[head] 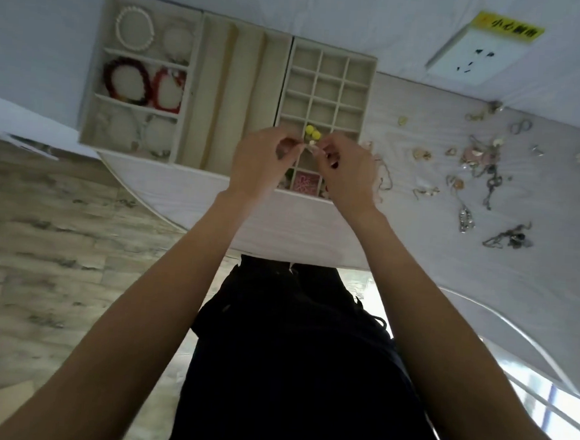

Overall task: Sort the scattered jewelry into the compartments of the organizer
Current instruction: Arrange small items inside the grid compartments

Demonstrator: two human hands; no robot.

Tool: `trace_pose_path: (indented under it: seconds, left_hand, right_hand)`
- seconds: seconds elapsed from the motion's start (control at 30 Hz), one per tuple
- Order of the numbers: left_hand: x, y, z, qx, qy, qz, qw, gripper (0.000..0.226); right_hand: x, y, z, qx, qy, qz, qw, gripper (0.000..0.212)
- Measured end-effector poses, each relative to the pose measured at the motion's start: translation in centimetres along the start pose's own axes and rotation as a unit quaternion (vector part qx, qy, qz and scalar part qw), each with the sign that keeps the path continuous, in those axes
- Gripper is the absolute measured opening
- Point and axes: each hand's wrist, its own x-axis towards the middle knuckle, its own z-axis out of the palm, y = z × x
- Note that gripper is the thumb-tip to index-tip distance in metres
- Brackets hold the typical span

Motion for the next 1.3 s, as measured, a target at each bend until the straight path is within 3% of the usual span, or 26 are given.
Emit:
trace_pose_path:
  seconds: [0.17,0.27,0.37,0.5,0.67,0.97,1.17,1.3]
  left_hand:
    - [0.3,-1.4,-0.1,0.082,-0.047,0.091,0.991,0.028]
    - [0.1,-1.8,0.1,0.125,-0.040,0.124,0.984,0.029]
    - [-0.3,-2.1,0.2,0.146,-0.020,0.149,0.978,0.025]
    - [-0.4,-2.4,0.1,0.157,-0.005,0.162,0.974,0.020]
    - [-0.6,-2.3,0.3,0.164,-0.009,0.190,0.968,0.020]
    - [-1.0,-2.4,0.7,0.210,-0.010,0.232,0.950,0.014]
    - [-1.1,-2.0,0.8,0.230,-0.030,0.217,0.948,0.021]
    - [-1.1,-1.6,0.9,0.223,-0.053,0.216,0.949,0.026]
  right_hand:
    - [-0.2,-0.2,0.3,-0.030,0.043,-0.037,0.998,0.010]
    - [-1.1,0.5,0.9,-0.134,0.013,-0.088,0.987,0.011]
    - [-2.0,1.2,1.0,-0.115,0.006,-0.069,0.991,0.017]
    - [-2.3,1.4,0.4,-0.082,0.061,-0.039,0.994,0.011]
    - [-1.4,1.0,0.4,-0.103,0.045,-0.036,0.993,0.010]
    - [-2.0,1.7,0.6,-0.197,0.023,-0.126,0.972,0.019]
    - [-0.9,1.3,-0.2,-0.127,0.050,-0.092,0.986,0.029]
    - [1.3,1.1,-0.3,-0.164,-0.016,-0.173,0.971,0.027]
